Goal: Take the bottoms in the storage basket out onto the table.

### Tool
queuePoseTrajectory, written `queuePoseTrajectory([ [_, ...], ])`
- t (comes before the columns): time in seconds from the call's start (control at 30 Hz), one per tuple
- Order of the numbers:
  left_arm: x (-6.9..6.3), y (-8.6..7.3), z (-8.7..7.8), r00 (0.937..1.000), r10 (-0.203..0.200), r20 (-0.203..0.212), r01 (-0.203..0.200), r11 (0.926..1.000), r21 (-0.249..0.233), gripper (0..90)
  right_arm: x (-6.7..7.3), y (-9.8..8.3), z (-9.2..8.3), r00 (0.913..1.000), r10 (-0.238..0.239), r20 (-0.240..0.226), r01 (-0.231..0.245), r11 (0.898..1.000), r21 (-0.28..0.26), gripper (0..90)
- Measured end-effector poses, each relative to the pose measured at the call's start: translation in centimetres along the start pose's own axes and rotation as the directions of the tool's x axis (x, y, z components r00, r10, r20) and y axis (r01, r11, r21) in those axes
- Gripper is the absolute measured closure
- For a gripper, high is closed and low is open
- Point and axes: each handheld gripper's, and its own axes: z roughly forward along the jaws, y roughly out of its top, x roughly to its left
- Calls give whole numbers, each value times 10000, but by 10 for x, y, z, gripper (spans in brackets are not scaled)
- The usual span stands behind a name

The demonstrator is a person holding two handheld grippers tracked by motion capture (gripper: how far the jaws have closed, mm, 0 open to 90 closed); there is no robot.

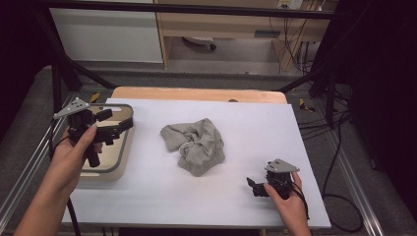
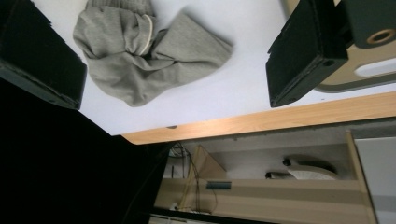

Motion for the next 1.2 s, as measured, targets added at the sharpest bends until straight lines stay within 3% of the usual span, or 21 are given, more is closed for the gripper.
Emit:
queuePoseTrajectory([
  [0.07, 8, -4, -7, 9998, -199, -85, 198, 9997, -107, 51, 0, 0, 1, 10000, -69, -23, 70, 10000, 53, 23],
  [0.3, 22, -14, -18, 9991, -325, -255, 320, 9993, -207, 51, 1, 0, 3, 9999, -152, -39, 153, 9998, 125, 24],
  [0.57, 32, -32, -27, 9982, -487, -363, 480, 9986, -200, 54, 3, -1, 4, 9997, -230, -64, 232, 9994, 240, 24],
  [0.77, 34, -46, -29, 9982, -577, -180, 573, 9981, -222, 60, 4, -1, 6, 9994, -338, -73, 340, 9985, 425, 25],
  [0.9, 35, -56, -29, 9981, -551, -288, 547, 9984, -168, 61, 5, -1, 7, 9992, -378, -93, 382, 9982, 462, 25],
  [1.2, 33, -81, -21, 9985, -505, -198, 511, 9983, 273, 63, 5, -1, 7, 9992, -369, -134, 375, 9983, 455, 25],
])
